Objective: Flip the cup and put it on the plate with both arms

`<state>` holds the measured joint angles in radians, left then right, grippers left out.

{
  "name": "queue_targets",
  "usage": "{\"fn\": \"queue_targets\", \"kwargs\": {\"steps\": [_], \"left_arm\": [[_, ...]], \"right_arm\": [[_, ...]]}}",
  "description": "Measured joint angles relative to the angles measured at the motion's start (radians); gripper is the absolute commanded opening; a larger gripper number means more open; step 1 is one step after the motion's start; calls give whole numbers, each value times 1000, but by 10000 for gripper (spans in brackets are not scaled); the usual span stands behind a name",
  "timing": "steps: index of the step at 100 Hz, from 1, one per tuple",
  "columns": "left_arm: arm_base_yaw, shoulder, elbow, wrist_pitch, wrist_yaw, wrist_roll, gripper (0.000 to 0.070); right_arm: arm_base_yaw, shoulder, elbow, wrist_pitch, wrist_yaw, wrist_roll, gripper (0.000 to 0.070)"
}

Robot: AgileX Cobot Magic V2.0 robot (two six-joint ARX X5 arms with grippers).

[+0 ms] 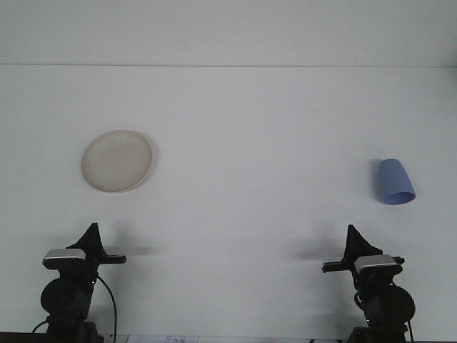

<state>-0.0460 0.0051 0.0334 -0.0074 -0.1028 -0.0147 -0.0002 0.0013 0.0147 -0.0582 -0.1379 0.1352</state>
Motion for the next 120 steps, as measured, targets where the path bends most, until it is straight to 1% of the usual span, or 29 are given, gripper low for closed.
{"fn": "queue_targets", "kwargs": {"steps": [12,23,30,38,41,43,46,52,55,58,66,76,83,93,101,110,120], "left_arm": [[0,0,0,0,0,0,12],[0,0,0,0,0,0,12],[0,0,0,0,0,0,12],[0,0,0,0,0,0,12],[0,0,0,0,0,0,12],[0,0,0,0,0,0,12],[0,0,0,0,0,0,12],[0,0,0,0,0,0,12],[0,0,0,0,0,0,12],[0,0,0,0,0,0,12],[0,0,0,0,0,0,12],[0,0,0,0,0,0,12],[0,0,0,0,0,0,12],[0,0,0,0,0,0,12],[0,0,0,0,0,0,12],[0,0,0,0,0,0,12],[0,0,0,0,0,0,12]], "right_arm": [[0,0,0,7,0,105,4],[0,0,2,67,4,170,3],[0,3,39,54,35,216,3],[0,37,137,8,93,232,4],[0,58,187,-13,114,230,20],[0,74,221,-27,127,226,49],[0,100,275,-51,141,212,126],[0,165,386,-96,157,169,322],[0,202,439,-121,160,142,387],[0,242,493,-150,162,114,422],[0,349,626,-239,182,36,425],[0,471,753,-354,259,-57,425],[-1,538,799,-402,307,-112,425],[-19,614,806,-424,370,-180,425],[-62,681,806,-449,377,-217,426],[-125,761,806,-446,373,-237,426],[-205,849,805,-425,338,-256,426]]}}
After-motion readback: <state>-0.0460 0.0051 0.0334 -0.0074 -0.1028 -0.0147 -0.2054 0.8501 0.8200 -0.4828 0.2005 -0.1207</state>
